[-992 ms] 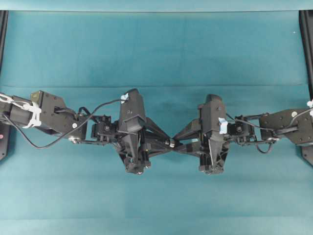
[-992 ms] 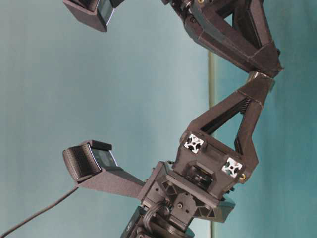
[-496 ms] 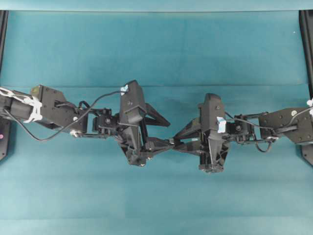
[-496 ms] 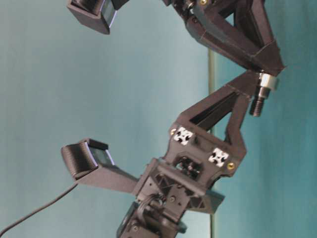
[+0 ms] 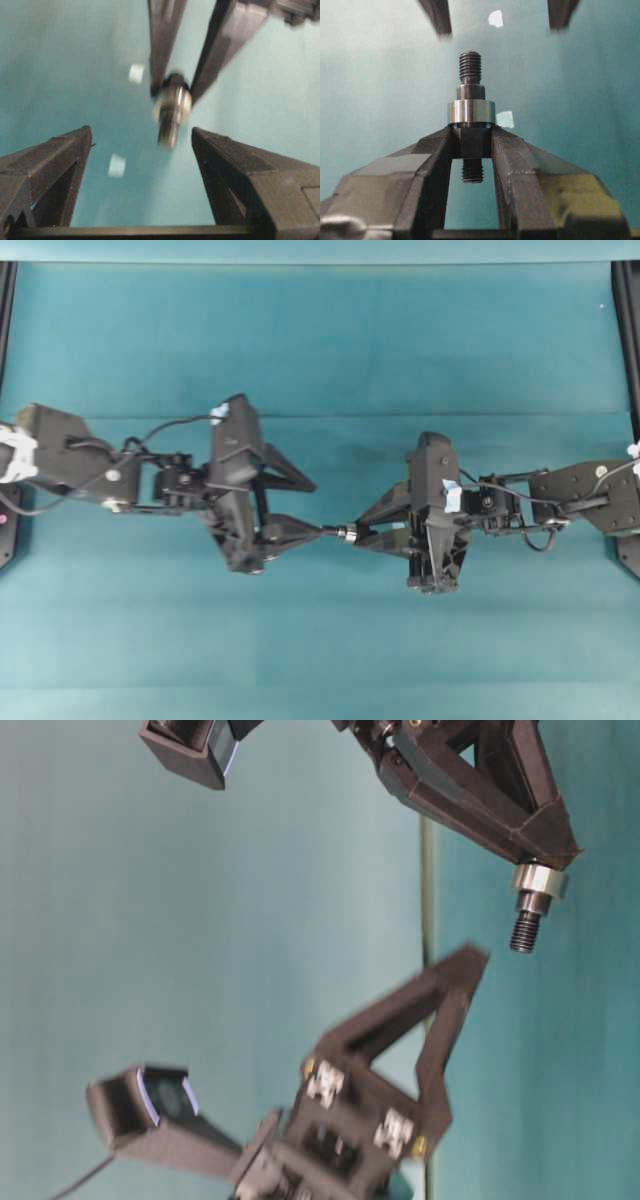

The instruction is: Insert the washer onto the shaft with both hands.

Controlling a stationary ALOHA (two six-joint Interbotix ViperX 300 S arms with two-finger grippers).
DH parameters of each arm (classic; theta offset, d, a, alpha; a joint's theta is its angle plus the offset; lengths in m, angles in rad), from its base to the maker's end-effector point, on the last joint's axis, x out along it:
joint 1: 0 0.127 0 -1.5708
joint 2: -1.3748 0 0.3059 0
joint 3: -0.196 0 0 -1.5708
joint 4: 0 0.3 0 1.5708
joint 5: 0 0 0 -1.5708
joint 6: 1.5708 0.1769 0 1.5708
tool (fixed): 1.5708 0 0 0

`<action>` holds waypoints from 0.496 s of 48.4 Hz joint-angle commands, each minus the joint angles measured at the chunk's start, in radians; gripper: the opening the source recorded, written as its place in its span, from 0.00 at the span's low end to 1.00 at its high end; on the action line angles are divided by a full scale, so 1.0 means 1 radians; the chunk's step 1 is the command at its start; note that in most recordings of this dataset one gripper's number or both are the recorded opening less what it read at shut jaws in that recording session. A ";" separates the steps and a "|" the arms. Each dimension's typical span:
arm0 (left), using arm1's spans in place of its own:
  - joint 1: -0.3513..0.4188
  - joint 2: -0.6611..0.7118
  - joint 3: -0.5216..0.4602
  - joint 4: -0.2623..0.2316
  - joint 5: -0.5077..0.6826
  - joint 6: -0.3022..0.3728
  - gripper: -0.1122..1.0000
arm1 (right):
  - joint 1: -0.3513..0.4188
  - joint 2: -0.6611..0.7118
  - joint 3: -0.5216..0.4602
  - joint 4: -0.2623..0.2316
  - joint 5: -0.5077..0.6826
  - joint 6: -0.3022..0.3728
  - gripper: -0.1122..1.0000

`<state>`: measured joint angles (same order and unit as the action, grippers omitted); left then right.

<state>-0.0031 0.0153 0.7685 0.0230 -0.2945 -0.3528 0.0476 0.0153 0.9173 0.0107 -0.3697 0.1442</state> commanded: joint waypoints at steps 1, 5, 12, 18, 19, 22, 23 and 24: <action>0.000 -0.052 0.018 0.003 0.009 -0.002 0.87 | 0.000 -0.009 -0.008 -0.002 -0.006 -0.005 0.10; -0.003 -0.078 0.041 0.003 0.018 0.005 0.87 | 0.000 -0.009 -0.009 -0.002 -0.006 -0.005 0.10; -0.011 -0.114 0.072 0.003 0.044 0.018 0.87 | 0.000 -0.009 -0.009 -0.003 -0.006 -0.005 0.10; -0.021 -0.138 0.086 0.003 0.074 0.041 0.87 | 0.000 -0.009 -0.009 -0.002 -0.006 -0.005 0.10; -0.021 -0.140 0.087 0.003 0.078 0.043 0.87 | 0.000 -0.009 -0.009 -0.003 -0.005 -0.005 0.10; -0.023 -0.153 0.094 0.003 0.095 0.048 0.87 | 0.000 -0.009 -0.008 -0.003 -0.006 -0.005 0.10; -0.023 -0.156 0.095 0.003 0.098 0.049 0.87 | 0.000 -0.009 -0.008 -0.002 -0.006 -0.005 0.10; -0.023 -0.161 0.097 0.003 0.101 0.049 0.87 | 0.000 -0.009 -0.009 -0.002 -0.006 -0.005 0.10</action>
<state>-0.0230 -0.1166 0.8698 0.0230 -0.2025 -0.3068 0.0460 0.0169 0.9158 0.0092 -0.3697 0.1457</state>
